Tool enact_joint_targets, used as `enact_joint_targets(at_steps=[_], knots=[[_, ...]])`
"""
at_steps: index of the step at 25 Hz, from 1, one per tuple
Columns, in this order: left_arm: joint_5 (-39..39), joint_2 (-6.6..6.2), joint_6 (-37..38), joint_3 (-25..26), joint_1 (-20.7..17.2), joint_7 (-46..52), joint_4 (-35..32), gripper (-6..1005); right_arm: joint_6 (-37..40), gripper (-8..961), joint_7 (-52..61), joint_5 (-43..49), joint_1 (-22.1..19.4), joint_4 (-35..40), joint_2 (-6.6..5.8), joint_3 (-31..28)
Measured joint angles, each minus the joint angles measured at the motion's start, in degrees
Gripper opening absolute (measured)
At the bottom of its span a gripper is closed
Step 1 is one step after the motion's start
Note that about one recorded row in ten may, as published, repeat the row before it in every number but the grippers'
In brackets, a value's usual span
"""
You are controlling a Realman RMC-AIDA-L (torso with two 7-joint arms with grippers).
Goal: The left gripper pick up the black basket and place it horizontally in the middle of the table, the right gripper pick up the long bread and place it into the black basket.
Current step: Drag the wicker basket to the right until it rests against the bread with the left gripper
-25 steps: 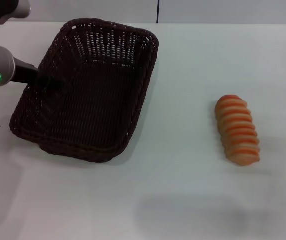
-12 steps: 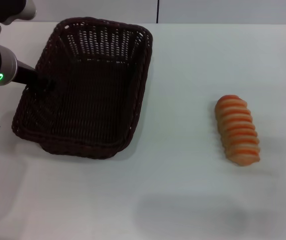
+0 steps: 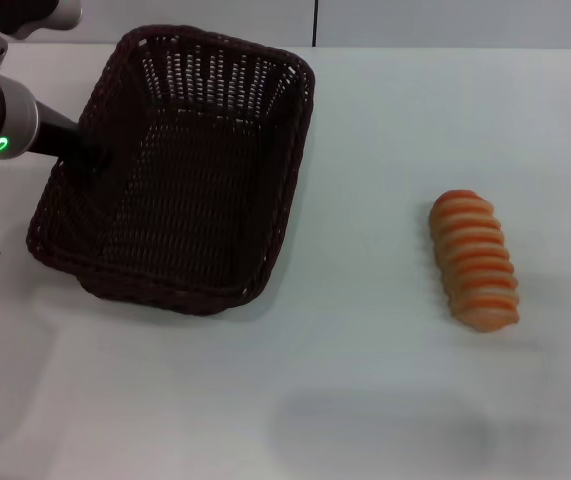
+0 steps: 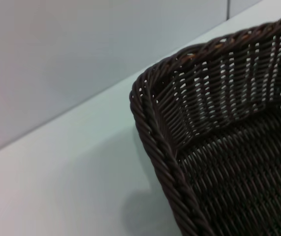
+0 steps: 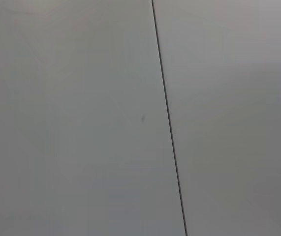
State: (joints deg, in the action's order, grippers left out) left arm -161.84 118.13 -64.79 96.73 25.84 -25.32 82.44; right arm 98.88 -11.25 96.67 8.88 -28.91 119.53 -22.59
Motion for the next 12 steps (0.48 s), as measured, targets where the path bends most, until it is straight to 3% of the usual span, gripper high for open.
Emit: enact_joint_targets(at_steps=[8,12], knots=[[4.4,-0.11,-1.9,2.4,0.9,-8.1,2.8,281,0.5,771,0.0,0.1,-0.1,-0.1,0.00,0.0],[6.9,-0.16,-6.3,6.5,3.8,-14.5,3.6,278,0.7,771,0.0,0.2,-0.2,-0.2,0.00,0.0]])
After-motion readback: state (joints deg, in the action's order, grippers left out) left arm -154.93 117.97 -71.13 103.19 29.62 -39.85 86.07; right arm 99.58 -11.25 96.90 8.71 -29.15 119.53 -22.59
